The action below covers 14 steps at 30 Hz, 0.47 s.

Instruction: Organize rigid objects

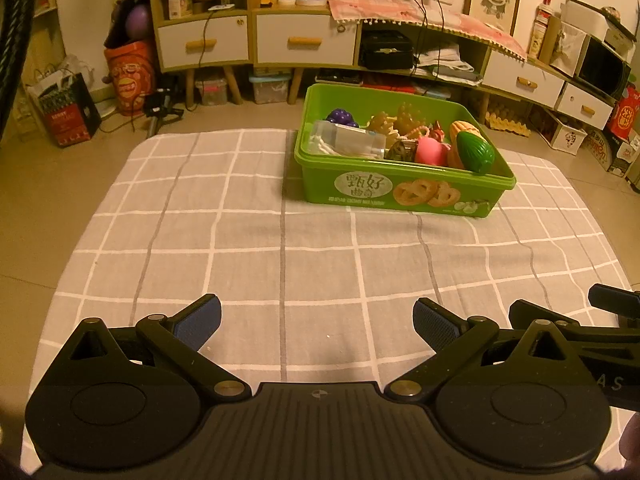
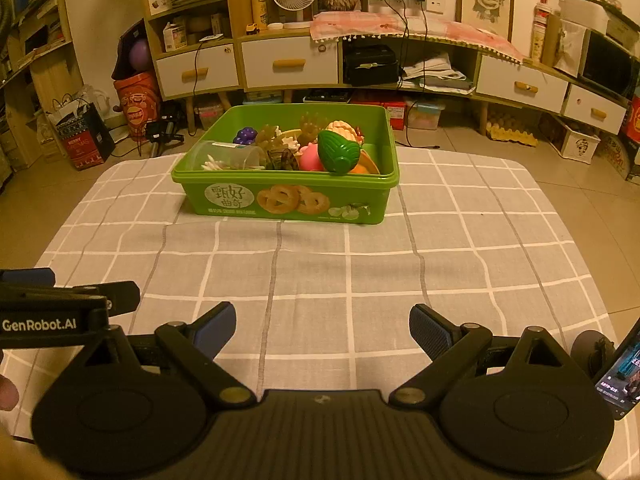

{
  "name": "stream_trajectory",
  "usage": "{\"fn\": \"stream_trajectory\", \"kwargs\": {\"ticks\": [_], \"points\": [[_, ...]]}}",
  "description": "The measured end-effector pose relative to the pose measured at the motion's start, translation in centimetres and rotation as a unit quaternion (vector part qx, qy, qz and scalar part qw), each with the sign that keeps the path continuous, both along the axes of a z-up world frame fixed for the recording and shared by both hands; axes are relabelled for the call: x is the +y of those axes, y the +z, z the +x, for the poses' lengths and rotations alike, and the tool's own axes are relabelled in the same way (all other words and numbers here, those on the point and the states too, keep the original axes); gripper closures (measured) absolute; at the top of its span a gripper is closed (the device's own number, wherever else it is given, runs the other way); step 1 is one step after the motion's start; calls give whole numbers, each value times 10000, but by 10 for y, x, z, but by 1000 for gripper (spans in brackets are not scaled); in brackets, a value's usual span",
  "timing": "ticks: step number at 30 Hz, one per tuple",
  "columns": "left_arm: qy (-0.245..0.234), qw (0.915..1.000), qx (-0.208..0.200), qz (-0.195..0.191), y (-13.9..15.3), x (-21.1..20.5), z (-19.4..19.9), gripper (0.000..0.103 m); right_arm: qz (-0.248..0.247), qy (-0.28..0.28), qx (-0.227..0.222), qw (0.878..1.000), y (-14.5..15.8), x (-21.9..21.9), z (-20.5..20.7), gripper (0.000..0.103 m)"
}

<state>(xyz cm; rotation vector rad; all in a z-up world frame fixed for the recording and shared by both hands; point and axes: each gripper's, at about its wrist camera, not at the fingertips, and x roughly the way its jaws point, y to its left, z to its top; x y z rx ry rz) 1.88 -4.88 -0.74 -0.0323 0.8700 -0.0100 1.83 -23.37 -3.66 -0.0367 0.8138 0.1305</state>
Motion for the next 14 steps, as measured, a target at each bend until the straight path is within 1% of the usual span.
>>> {"fn": "stream_trajectory", "kwargs": {"ticks": [11,14], "points": [[-5,10000,74,-56,-1,0,0,2,-22,-13,2,10000,0,-1,-1,20],[8,9999,124,-43,-6,0,0,2,-34,-3,12,10000,-1,0,0,19]]}}
